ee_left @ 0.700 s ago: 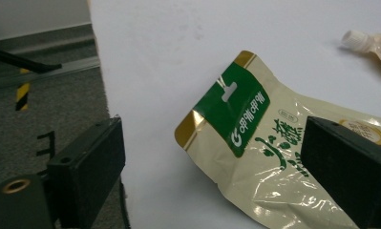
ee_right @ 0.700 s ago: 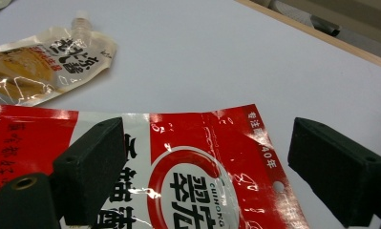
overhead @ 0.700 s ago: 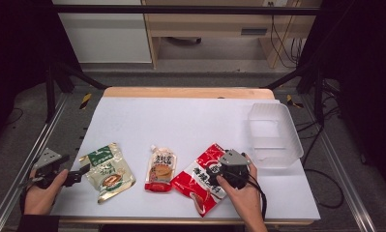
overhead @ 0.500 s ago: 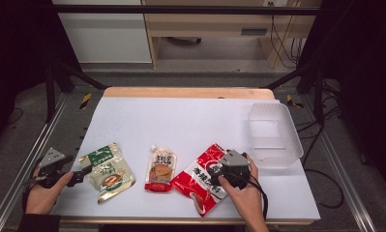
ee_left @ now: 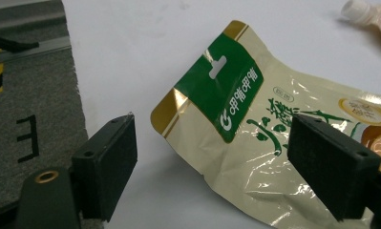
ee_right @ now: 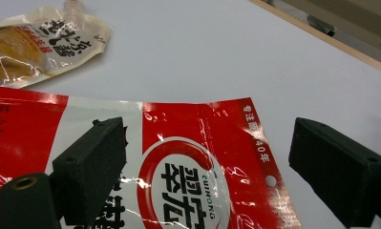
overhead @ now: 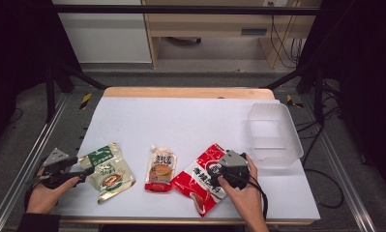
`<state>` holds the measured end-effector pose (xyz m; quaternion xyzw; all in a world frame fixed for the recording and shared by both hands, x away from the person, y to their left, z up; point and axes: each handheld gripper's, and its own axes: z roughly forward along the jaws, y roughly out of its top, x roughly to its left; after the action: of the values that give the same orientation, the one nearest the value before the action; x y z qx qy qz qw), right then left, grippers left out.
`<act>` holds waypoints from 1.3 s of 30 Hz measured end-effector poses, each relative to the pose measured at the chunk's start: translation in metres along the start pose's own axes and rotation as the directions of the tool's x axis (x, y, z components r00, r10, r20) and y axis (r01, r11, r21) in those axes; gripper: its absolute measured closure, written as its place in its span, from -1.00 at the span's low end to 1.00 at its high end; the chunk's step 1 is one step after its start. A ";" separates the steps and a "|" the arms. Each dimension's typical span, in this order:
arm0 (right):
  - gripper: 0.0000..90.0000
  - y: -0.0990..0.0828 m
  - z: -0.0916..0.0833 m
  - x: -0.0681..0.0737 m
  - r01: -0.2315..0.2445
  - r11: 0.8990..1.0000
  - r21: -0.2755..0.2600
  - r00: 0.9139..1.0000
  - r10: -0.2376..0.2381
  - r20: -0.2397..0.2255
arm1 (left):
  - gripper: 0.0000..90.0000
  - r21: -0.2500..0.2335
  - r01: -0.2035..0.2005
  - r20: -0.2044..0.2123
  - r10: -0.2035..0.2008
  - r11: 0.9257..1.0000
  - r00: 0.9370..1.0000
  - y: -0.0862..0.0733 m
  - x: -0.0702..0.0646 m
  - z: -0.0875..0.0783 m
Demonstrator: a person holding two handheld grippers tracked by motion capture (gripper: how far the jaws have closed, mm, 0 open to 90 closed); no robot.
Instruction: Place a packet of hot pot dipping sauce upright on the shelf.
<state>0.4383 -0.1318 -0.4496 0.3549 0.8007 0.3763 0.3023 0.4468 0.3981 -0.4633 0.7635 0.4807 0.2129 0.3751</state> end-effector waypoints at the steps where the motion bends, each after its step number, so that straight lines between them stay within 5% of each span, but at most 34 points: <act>1: -0.72 0.000 0.001 0.001 0.002 1.000 0.011 1.000 -0.002 0.001 | -0.53 0.019 0.005 0.007 -0.005 1.000 1.000 0.000 0.000 0.002; 5: -0.72 0.001 0.001 0.003 0.013 1.000 0.014 1.000 -0.013 0.002 | -0.37 0.040 0.003 0.041 -0.005 0.999 0.999 -0.002 -0.001 0.005; 7: -0.72 0.001 0.001 0.003 0.017 1.000 0.016 1.000 -0.017 0.001 | -0.19 0.041 0.037 0.087 -0.041 0.998 0.995 -0.002 -0.003 0.004; 16: -0.72 0.003 -0.001 0.004 0.018 1.000 0.004 1.000 -0.018 0.000 | 0.36 0.052 0.009 0.109 -0.014 0.999 0.994 0.000 -0.005 0.002; 31: -0.73 0.005 0.000 0.009 0.041 0.999 0.000 0.999 -0.041 -0.012 | 0.99 0.064 -0.028 0.087 0.022 0.998 0.996 0.005 -0.001 0.005; 39: -0.74 0.006 0.002 0.013 0.056 0.998 -0.001 0.998 -0.056 -0.024 | 1.00 0.034 -0.049 0.065 0.046 0.998 0.997 0.006 -0.003 -0.004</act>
<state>0.4347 -0.1180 -0.4481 0.3277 0.8139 0.3720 0.3031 0.4469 0.3953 -0.4559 0.7877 0.4539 0.1886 0.3714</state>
